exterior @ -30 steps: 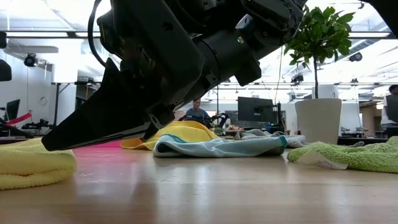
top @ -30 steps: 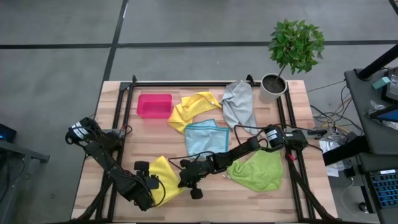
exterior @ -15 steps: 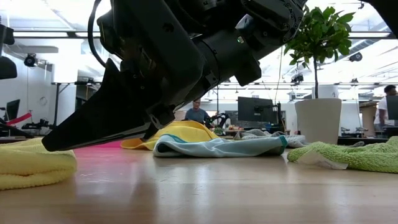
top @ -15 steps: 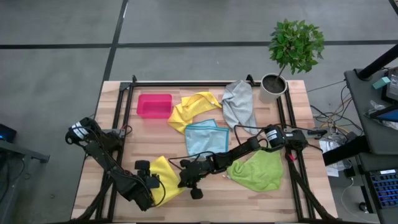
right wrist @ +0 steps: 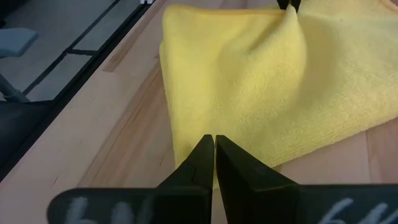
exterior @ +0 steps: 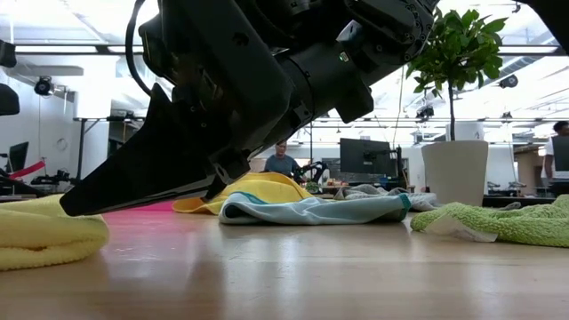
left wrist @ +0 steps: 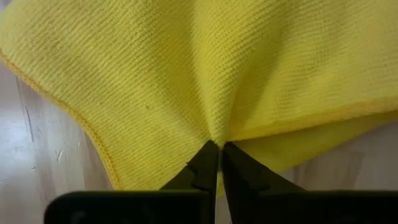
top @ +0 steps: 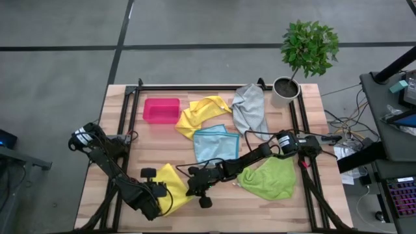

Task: Fold microfiber towels
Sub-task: Fold the bottom yellow microfiber cloth

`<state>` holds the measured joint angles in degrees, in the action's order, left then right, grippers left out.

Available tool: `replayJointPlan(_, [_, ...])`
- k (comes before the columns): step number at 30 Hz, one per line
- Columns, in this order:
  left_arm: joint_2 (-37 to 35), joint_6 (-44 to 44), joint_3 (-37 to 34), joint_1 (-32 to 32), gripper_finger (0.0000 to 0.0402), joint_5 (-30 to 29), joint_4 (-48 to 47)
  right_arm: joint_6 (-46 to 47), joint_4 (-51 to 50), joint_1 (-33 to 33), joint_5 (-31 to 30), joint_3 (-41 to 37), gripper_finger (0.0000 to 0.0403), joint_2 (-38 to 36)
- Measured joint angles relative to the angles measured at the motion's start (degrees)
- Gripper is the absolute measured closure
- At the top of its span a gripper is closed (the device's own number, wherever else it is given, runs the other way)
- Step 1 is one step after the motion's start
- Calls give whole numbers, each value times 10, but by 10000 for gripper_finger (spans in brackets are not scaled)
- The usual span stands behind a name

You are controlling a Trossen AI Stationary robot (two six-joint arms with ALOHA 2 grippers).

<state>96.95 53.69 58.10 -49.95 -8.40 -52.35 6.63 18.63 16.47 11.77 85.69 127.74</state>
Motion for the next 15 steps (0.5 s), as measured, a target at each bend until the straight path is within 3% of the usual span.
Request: replayJointPlan(15, [-16, 14, 23, 0, 400, 14, -17, 5, 0, 0, -2, 2, 394, 0])
